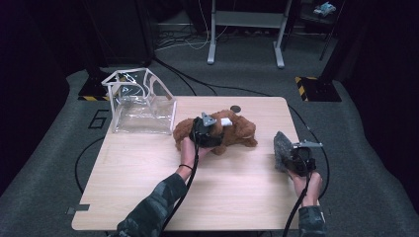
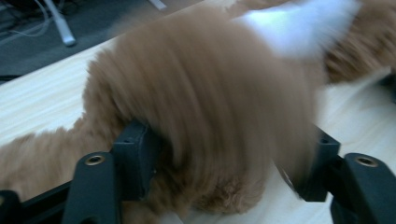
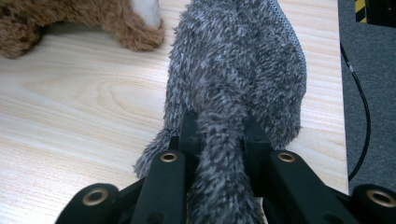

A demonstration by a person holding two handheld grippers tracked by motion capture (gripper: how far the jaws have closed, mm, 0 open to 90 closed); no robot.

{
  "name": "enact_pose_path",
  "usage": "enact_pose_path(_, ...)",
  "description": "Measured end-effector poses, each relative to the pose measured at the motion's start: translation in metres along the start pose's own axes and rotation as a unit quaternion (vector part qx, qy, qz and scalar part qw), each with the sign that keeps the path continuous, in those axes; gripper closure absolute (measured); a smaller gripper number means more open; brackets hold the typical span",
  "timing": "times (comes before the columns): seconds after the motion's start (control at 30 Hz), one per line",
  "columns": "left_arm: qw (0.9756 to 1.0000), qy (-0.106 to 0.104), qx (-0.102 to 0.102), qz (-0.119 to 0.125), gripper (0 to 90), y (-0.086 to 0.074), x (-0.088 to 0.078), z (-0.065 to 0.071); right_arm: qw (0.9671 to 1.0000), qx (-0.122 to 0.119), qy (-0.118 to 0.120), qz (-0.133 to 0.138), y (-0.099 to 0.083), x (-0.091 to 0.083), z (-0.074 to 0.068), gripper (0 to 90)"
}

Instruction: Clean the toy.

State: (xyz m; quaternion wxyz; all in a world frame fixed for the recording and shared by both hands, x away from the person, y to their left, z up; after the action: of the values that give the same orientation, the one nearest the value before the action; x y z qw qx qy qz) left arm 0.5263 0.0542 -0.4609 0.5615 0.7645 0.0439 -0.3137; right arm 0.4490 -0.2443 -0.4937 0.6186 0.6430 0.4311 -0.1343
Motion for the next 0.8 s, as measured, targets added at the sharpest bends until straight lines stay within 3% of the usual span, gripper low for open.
enact_pose_path(0.17, 0.9994, 0.034, 0.006, 0.003, 30.4, -0.001, 0.001, -0.002, 1.0000, 0.001, 0.000, -0.001, -0.002, 0.000, 0.001, 75.4)
enact_pose_path(0.33, 0.9979, 0.065, -0.010, 0.001, 28.3, -0.004, 0.002, -0.016, 1.0000, 0.008, 0.002, -0.002, -0.004, 0.001, 0.002, 75.3)
enact_pose_path(0.5, 0.9927, 0.116, -0.033, 0.003, 24.2, -0.006, 0.001, -0.033, 1.0000, 0.007, 0.004, -0.002, -0.006, 0.002, 0.002, 75.3)
enact_pose_path(0.7, 0.9847, 0.170, -0.034, -0.020, 18.6, -0.013, 0.008, -0.049, 1.0000, 0.005, 0.004, -0.002, -0.005, 0.003, 0.002, 75.3)
enact_pose_path(0.8, 0.9821, 0.182, -0.032, -0.035, 17.3, -0.019, 0.017, -0.053, 1.0000, 0.005, 0.004, -0.003, -0.005, 0.004, 0.001, 75.3)
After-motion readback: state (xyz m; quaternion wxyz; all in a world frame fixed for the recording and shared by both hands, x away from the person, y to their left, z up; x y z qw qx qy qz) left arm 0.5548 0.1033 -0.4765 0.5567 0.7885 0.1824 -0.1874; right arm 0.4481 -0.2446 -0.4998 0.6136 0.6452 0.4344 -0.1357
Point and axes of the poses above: each handheld gripper's, and its own axes: x roughly forward along the jaws, y roughly out of its top, z roughly to its right, the point moved 5 cm from there along x, roughly forward along the jaws, and after that the axes turned 13 degrees about y, right-handed, at the moved point
